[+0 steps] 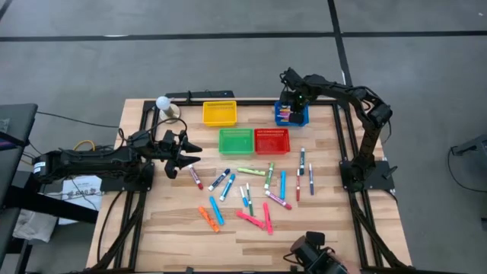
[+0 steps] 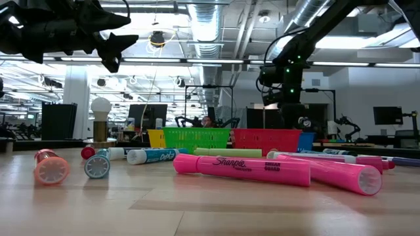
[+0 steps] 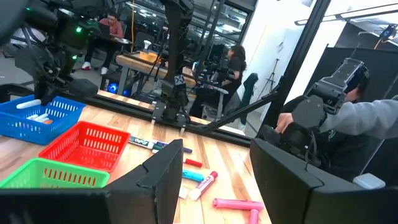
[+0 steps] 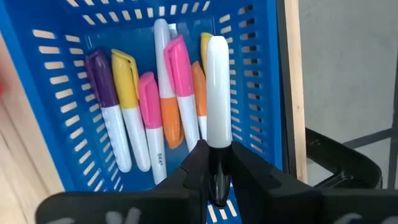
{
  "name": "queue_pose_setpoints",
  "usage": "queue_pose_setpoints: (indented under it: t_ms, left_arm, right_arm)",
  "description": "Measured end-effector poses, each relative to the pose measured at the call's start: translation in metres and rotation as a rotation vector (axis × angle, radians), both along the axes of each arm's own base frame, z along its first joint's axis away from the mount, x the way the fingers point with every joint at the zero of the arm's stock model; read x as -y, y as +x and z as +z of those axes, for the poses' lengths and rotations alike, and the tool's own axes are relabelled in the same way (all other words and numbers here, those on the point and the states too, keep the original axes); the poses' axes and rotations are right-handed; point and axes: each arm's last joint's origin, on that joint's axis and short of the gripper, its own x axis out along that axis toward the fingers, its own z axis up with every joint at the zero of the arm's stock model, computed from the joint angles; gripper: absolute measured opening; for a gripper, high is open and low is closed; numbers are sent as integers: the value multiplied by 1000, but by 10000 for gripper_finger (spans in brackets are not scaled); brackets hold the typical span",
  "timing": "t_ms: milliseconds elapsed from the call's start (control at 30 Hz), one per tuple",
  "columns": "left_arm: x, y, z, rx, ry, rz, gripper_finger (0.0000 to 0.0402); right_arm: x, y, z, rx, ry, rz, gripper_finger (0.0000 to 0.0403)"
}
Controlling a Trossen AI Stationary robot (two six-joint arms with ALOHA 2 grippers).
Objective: Pick & Place Markers
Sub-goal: Put the black highlighter into the blue bin
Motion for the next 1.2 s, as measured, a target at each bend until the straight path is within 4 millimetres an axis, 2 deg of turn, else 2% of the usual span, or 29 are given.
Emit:
queue_pose_setpoints:
  t_ms: [167,300,500,667,967,1200]
  left_arm:
    - [0,0,0,0,0,0,186]
    - [0,0,0,1,0,0,186]
    - [0,0,0,2,0,0,186]
    - [0,0,0,3,1,0,186]
    - [0,0,0,3,-6,-1,186]
    - [0,0,1,8,-5,-1,186]
  right_arm:
    - [0,-1,-2,17,10,18,44]
    - [-4,-4,-12,-1,32,18,44]
    - [-1,-2,-21,3,35,-7,44]
    - [0,-1,-37,-38,67,-13,48]
    - [5,6,-39,11,24,-74,78]
    - [3,6,-39,9,30,-70,127]
